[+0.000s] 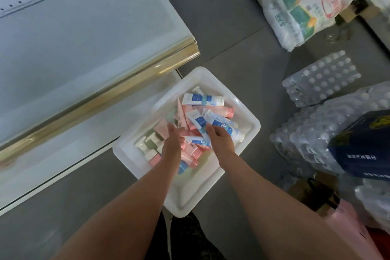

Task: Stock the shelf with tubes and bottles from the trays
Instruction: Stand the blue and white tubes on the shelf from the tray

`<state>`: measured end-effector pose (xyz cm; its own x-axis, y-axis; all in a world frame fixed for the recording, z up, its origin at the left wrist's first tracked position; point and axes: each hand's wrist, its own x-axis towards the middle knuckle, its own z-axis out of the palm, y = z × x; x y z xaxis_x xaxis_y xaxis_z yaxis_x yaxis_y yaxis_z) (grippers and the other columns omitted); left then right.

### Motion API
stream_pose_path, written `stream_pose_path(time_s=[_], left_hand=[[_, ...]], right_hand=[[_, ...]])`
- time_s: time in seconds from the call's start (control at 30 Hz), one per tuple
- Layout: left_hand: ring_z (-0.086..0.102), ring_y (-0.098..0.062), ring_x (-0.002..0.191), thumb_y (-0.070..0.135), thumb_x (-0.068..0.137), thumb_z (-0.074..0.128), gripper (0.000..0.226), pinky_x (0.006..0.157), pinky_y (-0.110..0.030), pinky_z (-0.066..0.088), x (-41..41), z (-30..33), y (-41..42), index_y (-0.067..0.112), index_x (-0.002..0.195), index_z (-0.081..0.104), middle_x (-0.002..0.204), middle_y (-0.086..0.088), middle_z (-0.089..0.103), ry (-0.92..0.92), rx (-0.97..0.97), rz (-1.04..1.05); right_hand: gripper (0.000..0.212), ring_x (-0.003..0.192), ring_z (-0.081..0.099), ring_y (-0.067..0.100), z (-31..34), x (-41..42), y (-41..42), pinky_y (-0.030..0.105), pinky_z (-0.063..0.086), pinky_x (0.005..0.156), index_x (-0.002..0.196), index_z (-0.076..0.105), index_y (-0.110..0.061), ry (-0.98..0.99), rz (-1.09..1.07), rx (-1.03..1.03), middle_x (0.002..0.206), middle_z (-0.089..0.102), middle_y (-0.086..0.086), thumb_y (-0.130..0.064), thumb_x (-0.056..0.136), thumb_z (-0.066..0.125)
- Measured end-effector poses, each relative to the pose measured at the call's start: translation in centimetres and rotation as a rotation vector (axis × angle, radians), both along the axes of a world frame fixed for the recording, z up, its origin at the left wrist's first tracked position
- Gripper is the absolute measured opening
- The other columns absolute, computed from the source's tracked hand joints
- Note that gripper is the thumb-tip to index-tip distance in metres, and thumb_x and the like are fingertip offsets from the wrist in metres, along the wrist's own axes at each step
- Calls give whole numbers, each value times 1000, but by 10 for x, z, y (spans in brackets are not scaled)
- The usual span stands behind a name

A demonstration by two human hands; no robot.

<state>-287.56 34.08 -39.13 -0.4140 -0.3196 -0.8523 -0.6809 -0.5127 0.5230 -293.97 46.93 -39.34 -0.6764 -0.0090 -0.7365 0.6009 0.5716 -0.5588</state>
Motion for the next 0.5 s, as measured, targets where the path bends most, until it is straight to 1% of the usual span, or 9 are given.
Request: stream_pose_path(time_s=[0.07, 0.17, 0.23, 0.3, 0.33, 0.4, 0.43, 0.47, 0.5], left_hand=[[61, -29, 101, 64, 100, 4, 76, 99, -40, 44, 5, 1, -2, 20, 120, 63, 100, -13, 67, -18, 72, -18], [65, -28, 105, 70, 96, 4, 74, 96, -36, 47, 15, 3, 5, 34, 132, 57, 121, -15, 68, -48, 176, -62], [65, -25, 106, 71, 96, 5, 69, 96, -38, 49, 17, 3, 9, 42, 138, 51, 129, -11, 64, -44, 182, -49], [63, -18, 102, 68, 98, 9, 65, 83, -30, 49, 15, 1, 9, 40, 141, 48, 129, -5, 63, -29, 181, 5], [60, -16, 104, 66, 99, 10, 65, 80, -28, 46, 13, -1, 7, 37, 143, 48, 133, -6, 60, -15, 178, 26], [56, -14, 101, 64, 100, 10, 66, 87, -32, 42, 8, -2, 2, 33, 145, 47, 141, -16, 54, 20, 166, 49], [56, -13, 94, 63, 101, 9, 66, 89, -32, 40, 6, -2, -1, 32, 145, 47, 135, -19, 57, 32, 171, 72], [55, -13, 89, 63, 101, 9, 67, 87, -32, 40, 5, -4, -4, 31, 145, 47, 124, -16, 63, 36, 172, 89], [56, -14, 88, 63, 101, 9, 67, 86, -31, 41, 3, -4, -7, 30, 144, 49, 112, -9, 66, 36, 174, 103]], right_hand=[[36, 87, 62, 14, -3, -3, -3, 22, 43, 67, 108, 68, -27, -7, -6, 35, 96, 67, -6, -57, 97, 51], [40, 89, 62, 16, -5, -6, -8, 28, 46, 75, 110, 64, -28, -14, 32, 112, 95, 66, -6, -61, 96, 46], [49, 96, 63, 20, -8, -4, -10, 33, 48, 81, 117, 61, -27, 9, 72, 161, 103, 66, -4, -67, 93, 47], [54, 99, 61, 22, -8, -2, -15, 33, 46, 79, 123, 56, -25, 6, 94, 176, 109, 64, -1, -68, 91, 48], [57, 99, 60, 23, -6, -1, -18, 33, 46, 80, 125, 54, -25, -13, 100, 174, 112, 63, 1, -70, 90, 48], [75, 104, 60, 26, -1, -2, -25, 40, 53, 88, 127, 50, -28, -98, 51, 111, 119, 60, 3, -82, 76, 49], [86, 108, 59, 29, -1, -2, -27, 47, 54, 92, 129, 47, -29, -159, -1, 69, 123, 58, 4, -86, 64, 51], [95, 113, 58, 31, -2, 0, -27, 51, 54, 93, 132, 44, -30, -219, -29, 37, 125, 54, 4, -85, 55, 55], [98, 115, 57, 32, -5, 3, -27, 53, 54, 93, 134, 41, -29, -246, -23, 12, 127, 53, 5, -81, 53, 59]])
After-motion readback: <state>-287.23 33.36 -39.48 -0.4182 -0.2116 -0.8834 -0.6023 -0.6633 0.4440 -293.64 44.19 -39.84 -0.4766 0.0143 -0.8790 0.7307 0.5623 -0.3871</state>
